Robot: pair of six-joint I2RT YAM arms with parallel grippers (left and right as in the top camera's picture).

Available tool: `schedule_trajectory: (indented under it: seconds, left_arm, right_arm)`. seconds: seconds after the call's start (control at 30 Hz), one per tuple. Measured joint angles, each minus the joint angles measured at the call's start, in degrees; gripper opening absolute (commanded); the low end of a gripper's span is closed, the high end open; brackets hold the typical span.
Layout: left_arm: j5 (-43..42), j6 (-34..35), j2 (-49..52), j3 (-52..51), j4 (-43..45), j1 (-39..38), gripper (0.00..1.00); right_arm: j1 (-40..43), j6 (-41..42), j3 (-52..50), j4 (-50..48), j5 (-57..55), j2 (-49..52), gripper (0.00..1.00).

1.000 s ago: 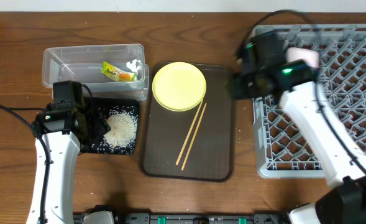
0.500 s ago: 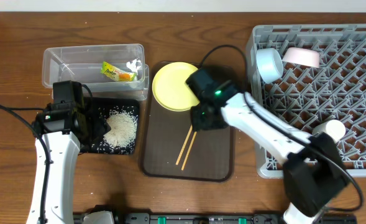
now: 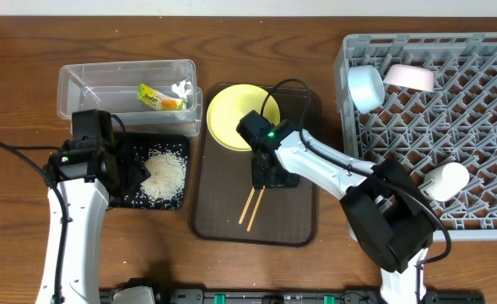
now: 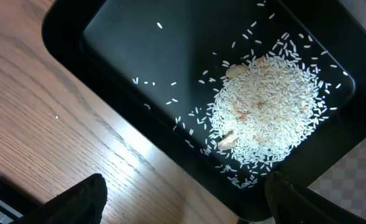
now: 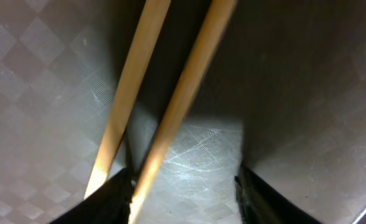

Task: Sort waste into correct bins and load items into the dishwasher rack
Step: 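Carry chopstick with right gripper and stand it in dish rack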

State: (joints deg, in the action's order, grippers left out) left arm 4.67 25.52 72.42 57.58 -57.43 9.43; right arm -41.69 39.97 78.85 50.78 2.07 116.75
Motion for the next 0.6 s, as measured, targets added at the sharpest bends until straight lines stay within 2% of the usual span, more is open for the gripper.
schedule_trajectory:
  seconds: [0.13,0.23,0.6]
  left_arm:
    - [0.02,0.00,0.00,0.00,0.00,0.00,0.84]
    - [0.00,0.00,0.00,0.00,0.00,0.00,0.84]
    - [0.00,-0.02,0.00,0.00,-0.02,0.00,0.84]
  right_arm:
    - [0.02,0.61,0.00,0.50,-0.66,0.00,0.14]
    - [0.00,0.81,0.00,1.03,-0.66,0.00,0.01]
    - [3.65,-1.33,-0.37,4.20,-0.66,-1.31,0.01]
